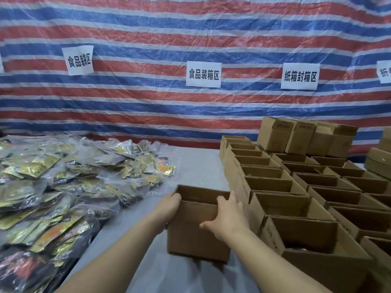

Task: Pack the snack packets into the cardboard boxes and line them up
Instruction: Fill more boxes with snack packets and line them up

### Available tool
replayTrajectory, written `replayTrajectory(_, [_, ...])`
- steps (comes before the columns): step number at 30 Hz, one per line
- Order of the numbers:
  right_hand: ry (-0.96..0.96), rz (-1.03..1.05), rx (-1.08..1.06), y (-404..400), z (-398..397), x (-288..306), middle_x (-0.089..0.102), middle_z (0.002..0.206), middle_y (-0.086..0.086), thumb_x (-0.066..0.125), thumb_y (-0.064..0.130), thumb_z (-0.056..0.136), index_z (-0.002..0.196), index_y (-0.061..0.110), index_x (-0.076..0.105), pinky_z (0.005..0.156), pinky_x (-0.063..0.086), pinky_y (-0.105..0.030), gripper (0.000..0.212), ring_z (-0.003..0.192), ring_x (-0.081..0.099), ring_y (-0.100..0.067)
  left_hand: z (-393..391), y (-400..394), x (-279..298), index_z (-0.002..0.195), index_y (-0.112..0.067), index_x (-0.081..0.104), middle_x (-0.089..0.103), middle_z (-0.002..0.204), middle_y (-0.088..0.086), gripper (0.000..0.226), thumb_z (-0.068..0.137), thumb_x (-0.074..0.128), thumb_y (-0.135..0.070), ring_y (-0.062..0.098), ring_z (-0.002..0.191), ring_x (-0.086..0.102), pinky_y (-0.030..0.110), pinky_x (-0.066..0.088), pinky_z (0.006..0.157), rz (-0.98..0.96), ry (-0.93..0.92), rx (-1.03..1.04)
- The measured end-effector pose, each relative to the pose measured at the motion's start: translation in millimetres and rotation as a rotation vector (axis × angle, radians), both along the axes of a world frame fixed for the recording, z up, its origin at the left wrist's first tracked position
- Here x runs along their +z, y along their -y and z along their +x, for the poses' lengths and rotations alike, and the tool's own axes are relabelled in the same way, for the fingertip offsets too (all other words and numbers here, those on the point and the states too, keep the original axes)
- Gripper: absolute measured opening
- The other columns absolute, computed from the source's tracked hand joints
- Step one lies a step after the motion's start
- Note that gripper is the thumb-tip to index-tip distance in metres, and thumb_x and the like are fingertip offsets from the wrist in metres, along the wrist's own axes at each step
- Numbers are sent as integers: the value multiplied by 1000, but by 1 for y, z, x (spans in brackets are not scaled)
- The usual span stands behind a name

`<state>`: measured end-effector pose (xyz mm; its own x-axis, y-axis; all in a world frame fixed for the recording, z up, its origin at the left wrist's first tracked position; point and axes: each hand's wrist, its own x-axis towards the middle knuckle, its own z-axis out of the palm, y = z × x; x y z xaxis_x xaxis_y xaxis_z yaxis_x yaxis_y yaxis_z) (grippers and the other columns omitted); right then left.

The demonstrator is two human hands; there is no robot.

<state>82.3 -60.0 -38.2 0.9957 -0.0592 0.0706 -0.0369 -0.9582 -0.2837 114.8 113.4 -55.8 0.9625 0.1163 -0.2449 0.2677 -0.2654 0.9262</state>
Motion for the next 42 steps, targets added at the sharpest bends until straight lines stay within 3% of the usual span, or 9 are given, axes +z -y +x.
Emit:
replayTrajectory(5, [-58, -384, -19, 3, 56, 11, 61, 127, -7, 65, 81, 72, 128, 23, 59, 93, 45, -38, 81, 119, 58, -28, 57, 12, -6, 103, -16, 54, 61, 107, 11, 26, 99, 30, -27, 25, 95, 58, 35, 47, 76, -16, 77, -4])
replayTrajectory(8, [-63, -598, -5, 4, 98, 16, 67, 112, -5, 67, 75, 77, 120, 20, 65, 85, 41, -38, 70, 110, 59, -28, 93, 24, -9, 117, -10, 55, 58, 119, 18, 34, 99, 29, -22, 33, 118, 54, 46, 42, 102, -13, 142, 52])
replayTrajectory(11, [-48, -682, -3, 5, 141, 12, 66, 115, -7, 70, 68, 80, 122, 18, 66, 93, 41, -41, 65, 115, 55, -32, 133, 29, -11, 118, -7, 56, 57, 124, 20, 35, 99, 29, -20, 32, 115, 54, 47, 40, 106, -8, 181, 68])
replayTrajectory(20, [-42, -617, -17, 17, 253, 8, 62, 131, -11, 74, 60, 82, 133, 18, 61, 111, 37, -46, 67, 130, 51, -35, 233, 42, -10, 136, -8, 45, 53, 134, 17, 43, 101, 28, -26, 33, 122, 51, 51, 42, 107, -25, 198, 56])
replayTrajectory(24, [-35, -638, -3, 19, 280, 7, 60, 135, -11, 71, 59, 86, 136, 17, 58, 119, 25, -50, 67, 136, 47, -37, 262, 44, -10, 127, -11, 48, 55, 127, 14, 36, 102, 27, -26, 30, 115, 53, 48, 43, 105, -47, 205, 70])
replayTrajectory(29, [-23, -637, 26, 19, 294, 10, 65, 120, -9, 73, 56, 86, 127, 17, 63, 111, 39, -46, 58, 119, 59, -33, 279, 44, -10, 129, -11, 48, 54, 116, 10, 37, 102, 27, -24, 26, 106, 51, 40, 44, 93, -51, 208, 93])
replayTrajectory(31, [-2, -600, 23, 21, 297, 8, 64, 124, -12, 74, 53, 86, 128, 15, 64, 112, 38, -48, 57, 125, 55, -36, 280, 46, -13, 130, -13, 48, 54, 117, 7, 36, 102, 26, -23, 24, 104, 50, 38, 43, 90, -42, 240, 88])
replayTrajectory(35, [15, -518, 6, 28, 306, 2, 54, 144, -16, 76, 50, 85, 136, 13, 57, 121, 22, -51, 66, 145, 34, -39, 286, 51, -17, 140, -11, 43, 51, 134, 11, 44, 104, 25, -26, 26, 115, 48, 39, 39, 98, 22, 285, 94])
replayTrajectory(42, [15, -475, 21, 33, 309, 7, 48, 150, -16, 74, 55, 84, 145, 14, 45, 122, 14, -56, 79, 147, 32, -40, 297, 52, -16, 145, -9, 37, 45, 144, 16, 54, 104, 29, -42, 33, 128, 46, 48, 39, 108, 40, 230, 112])
